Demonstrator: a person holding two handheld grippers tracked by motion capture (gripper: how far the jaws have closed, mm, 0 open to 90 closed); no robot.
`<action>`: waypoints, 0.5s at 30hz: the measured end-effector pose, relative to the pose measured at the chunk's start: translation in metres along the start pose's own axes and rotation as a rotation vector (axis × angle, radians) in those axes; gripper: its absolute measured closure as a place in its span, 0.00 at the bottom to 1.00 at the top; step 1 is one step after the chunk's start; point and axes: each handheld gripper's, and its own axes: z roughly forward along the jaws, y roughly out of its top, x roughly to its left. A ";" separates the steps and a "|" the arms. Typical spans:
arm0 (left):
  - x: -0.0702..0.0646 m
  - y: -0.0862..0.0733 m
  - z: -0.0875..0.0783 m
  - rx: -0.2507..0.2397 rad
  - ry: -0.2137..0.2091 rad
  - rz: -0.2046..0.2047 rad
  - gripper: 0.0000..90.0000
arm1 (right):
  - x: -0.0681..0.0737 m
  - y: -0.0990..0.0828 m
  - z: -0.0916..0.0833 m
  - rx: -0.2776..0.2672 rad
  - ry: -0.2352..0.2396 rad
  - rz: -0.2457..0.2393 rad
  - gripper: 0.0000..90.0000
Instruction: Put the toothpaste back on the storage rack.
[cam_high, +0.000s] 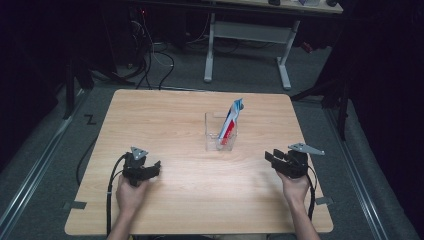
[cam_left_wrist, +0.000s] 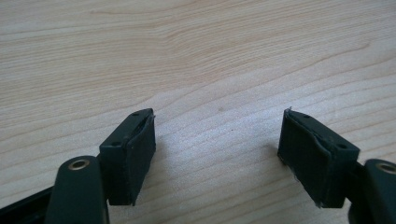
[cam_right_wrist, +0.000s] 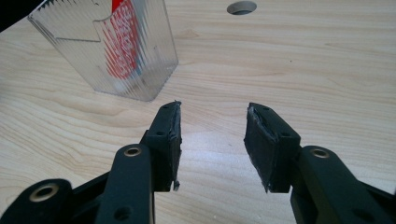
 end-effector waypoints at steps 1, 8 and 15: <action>0.000 0.000 0.000 0.000 0.000 0.000 0.31 | 0.000 -0.001 0.001 0.001 0.001 0.004 0.62; 0.000 0.000 0.000 0.000 0.000 0.000 0.31 | -0.003 -0.010 0.004 0.016 -0.001 0.017 0.62; 0.000 0.000 0.000 0.000 0.000 0.000 0.31 | -0.004 -0.016 0.006 0.026 -0.002 0.034 0.62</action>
